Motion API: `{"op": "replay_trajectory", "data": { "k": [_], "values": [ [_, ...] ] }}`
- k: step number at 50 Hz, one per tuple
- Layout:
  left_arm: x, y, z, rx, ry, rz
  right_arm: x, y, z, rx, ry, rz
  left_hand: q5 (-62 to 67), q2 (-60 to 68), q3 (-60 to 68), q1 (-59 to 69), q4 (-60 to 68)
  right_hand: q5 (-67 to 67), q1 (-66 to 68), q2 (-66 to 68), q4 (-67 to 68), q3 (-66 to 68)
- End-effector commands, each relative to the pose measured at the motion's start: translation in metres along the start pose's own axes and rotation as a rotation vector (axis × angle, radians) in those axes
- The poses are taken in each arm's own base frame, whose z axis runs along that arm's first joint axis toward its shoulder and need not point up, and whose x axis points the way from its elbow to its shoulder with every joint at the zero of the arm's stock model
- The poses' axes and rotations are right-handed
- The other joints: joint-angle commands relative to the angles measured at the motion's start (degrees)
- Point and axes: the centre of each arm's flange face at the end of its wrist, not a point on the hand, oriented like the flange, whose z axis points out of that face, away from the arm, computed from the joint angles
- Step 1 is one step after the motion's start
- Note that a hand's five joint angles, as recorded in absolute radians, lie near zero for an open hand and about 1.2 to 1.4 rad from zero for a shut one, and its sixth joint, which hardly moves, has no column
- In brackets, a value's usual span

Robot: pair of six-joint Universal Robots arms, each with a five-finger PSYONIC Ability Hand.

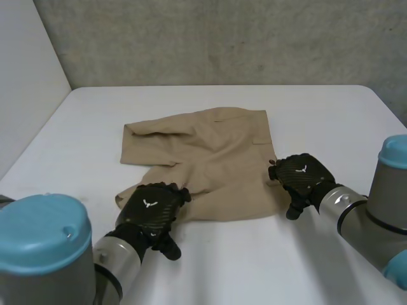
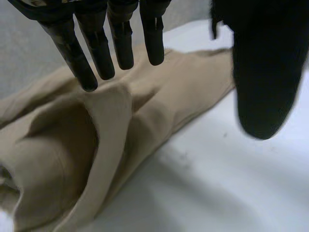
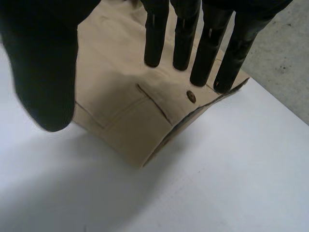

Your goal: Fold the shorts.

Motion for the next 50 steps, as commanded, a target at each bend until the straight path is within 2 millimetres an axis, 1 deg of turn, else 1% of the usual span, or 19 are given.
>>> {"op": "replay_trajectory", "data": {
  "k": [1, 6, 10, 13, 17, 21, 22, 23, 25, 29, 30, 33, 34, 37, 38, 41, 44, 46, 50],
  "values": [
    [-0.057, 0.005, 0.050, -0.010, -0.201, -0.056, -0.003, 0.022, 0.025, 0.034, 0.026, -0.026, 4.4, 4.8, 4.8, 4.9, 4.7, 12.8, 15.5, 12.1, 11.9, 11.8],
    [-0.095, -0.002, 0.070, 0.020, -0.303, -0.093, -0.003, 0.026, 0.030, 0.031, 0.019, -0.042, 4.5, 4.9, 5.0, 5.1, 4.9, 13.3, 16.0, 12.6, 12.4, 12.3],
    [-0.112, -0.001, 0.084, 0.025, -0.345, -0.070, -0.004, 0.028, 0.033, 0.027, 0.019, -0.065, 4.4, 4.8, 4.8, 4.9, 4.7, 13.3, 16.0, 12.6, 12.4, 12.3],
    [-0.118, 0.001, 0.091, 0.014, -0.358, -0.032, -0.004, 0.027, 0.034, 0.031, 0.022, -0.077, 4.2, 4.6, 4.7, 4.7, 4.6, 14.2, 16.8, 13.4, 13.2, 13.1],
    [-0.125, 0.003, 0.102, 0.009, -0.374, 0.036, -0.002, 0.027, 0.036, 0.042, 0.030, -0.084, 3.7, 4.1, 4.2, 4.2, 4.1, 20.0, 22.7, 19.3, 19.1, 19.0],
    [-0.130, 0.006, 0.116, 0.029, -0.389, 0.097, -0.001, 0.025, 0.037, 0.057, 0.039, -0.089, 3.5, 3.9, 4.0, 4.1, 3.9, 39.7, 42.3, 39.0, 38.7, 38.6],
    [-0.133, 0.007, 0.119, 0.025, -0.395, 0.114, -0.001, 0.025, 0.038, 0.063, 0.042, -0.091, 3.4, 3.8, 3.8, 3.9, 3.7, 51.7, 54.4, 51.0, 50.8, 50.7],
    [-0.135, 0.007, 0.119, 0.025, -0.397, 0.119, 0.000, 0.025, 0.038, 0.065, 0.043, -0.091, 3.3, 3.8, 3.8, 3.9, 3.7, 54.8, 57.4, 54.1, 53.8, 53.7],
    [-0.137, 0.008, 0.119, 0.018, -0.398, 0.128, -0.001, 0.025, 0.038, 0.067, 0.042, -0.092, 3.3, 3.8, 3.8, 3.9, 3.7, 54.8, 57.5, 54.1, 53.9, 53.8],
    [-0.134, 0.002, 0.110, 0.031, -0.395, 0.138, 0.002, 0.021, 0.037, 0.076, 0.047, -0.089, 3.2, 3.6, 3.7, 3.7, 3.6, 54.8, 57.5, 54.1, 53.9, 53.8],
    [-0.131, -0.008, 0.102, 0.061, -0.394, 0.136, 0.003, 0.020, 0.037, 0.078, 0.050, -0.084, 2.3, 2.8, 2.8, 2.9, 2.7, 54.8, 57.5, 54.1, 53.9, 53.8],
    [-0.125, -0.021, 0.089, 0.099, -0.384, 0.142, 0.003, 0.019, 0.036, 0.074, 0.057, -0.081, 0.3, 0.7, 0.8, 0.9, 0.7, 54.8, 57.5, 54.1, 53.9, 53.8],
    [-0.118, -0.027, 0.079, 0.121, -0.371, 0.148, 0.003, 0.018, 0.035, 0.072, 0.059, -0.080, -0.3, 0.1, 0.1, 0.2, 0.0, 54.8, 57.5, 54.1, 53.9, 53.8],
    [-0.108, -0.039, 0.063, 0.165, -0.359, 0.154, 0.003, 0.017, 0.033, 0.070, 0.063, -0.075, -0.4, 0.1, 0.1, 0.2, 0.0, 54.8, 57.5, 54.1, 53.9, 53.8],
    [-0.102, -0.044, 0.052, 0.187, -0.348, 0.157, 0.003, 0.016, 0.033, 0.070, 0.063, -0.073, 0.0, 0.4, 0.5, 0.5, 0.4, 54.8, 57.5, 54.1, 53.9, 53.8],
    [-0.092, -0.047, 0.032, 0.210, -0.331, 0.163, 0.003, 0.018, 0.031, 0.043, 0.076, -0.035, 1.3, 1.7, 1.8, 1.9, 1.7, 54.8, 57.5, 54.1, 53.9, 53.8],
    [-0.085, -0.047, 0.018, 0.219, -0.311, 0.168, 0.008, 0.016, 0.031, 0.020, 0.114, 0.021, 3.0, 3.4, 3.5, 3.6, 3.4, 54.8, 57.5, 54.1, 53.9, 53.8],
    [-0.077, -0.042, 0.006, 0.205, -0.284, 0.174, 0.013, 0.015, 0.031, -0.001, 0.143, 0.084, 5.5, 5.9, 6.0, 6.1, 5.9, 54.8, 57.5, 54.1, 53.9, 53.8],
    [-0.064, -0.028, -0.007, 0.142, -0.228, 0.184, 0.016, 0.014, 0.031, -0.020, 0.151, 0.145, 9.9, 10.3, 10.4, 10.5, 10.3, 54.8, 57.5, 54.1, 53.9, 53.8]
  ]
}}
